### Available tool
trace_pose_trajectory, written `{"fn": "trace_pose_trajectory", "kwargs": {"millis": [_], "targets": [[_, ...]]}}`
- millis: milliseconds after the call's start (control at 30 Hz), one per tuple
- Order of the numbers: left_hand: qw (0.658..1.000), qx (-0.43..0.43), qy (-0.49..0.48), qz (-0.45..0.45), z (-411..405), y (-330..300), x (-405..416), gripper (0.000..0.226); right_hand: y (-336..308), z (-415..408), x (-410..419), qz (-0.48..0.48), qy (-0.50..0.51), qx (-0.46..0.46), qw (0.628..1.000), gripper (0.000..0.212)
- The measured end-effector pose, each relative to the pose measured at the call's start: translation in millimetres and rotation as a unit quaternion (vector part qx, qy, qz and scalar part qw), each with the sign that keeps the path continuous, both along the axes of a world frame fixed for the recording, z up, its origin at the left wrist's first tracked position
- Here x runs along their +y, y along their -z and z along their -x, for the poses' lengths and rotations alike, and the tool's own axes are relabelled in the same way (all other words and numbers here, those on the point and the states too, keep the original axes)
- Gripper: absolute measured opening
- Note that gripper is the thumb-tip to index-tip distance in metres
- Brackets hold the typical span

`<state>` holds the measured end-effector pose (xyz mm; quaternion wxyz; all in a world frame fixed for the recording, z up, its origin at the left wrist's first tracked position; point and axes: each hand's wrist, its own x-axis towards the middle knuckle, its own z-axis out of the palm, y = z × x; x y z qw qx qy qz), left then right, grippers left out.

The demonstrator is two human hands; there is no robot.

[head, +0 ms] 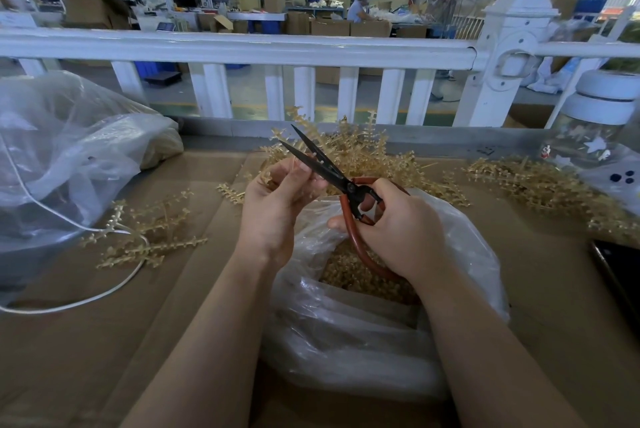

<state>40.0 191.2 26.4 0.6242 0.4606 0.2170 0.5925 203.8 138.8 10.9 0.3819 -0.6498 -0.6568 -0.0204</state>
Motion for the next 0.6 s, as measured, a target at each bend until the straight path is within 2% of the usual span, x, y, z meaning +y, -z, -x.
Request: {"fn": "trace_pose_trajectory", "kwargs": {"millis": [200, 433, 600], "targets": [[0.999, 0.028, -0.037, -0.003, -0.5, -0.1, 0.1, 0.014, -1.7, 0.5, -1.3, -0.003, -0.006, 0.003, 1.0, 0.077], [0.997, 0.053, -0.046, -0.031, -3.4, 0.5, -1.1, 0.022, -4.4, 0.9, -1.9, -0.003, 0.01, -0.017, 1.0, 0.081], [0.996, 0.068, -0.042, -0.04, -3.9, 2.9, -0.8, 0.015, -3.8, -1.1, -0.7, -0.001, 0.028, -0.035, 0.999, 0.08]]}}
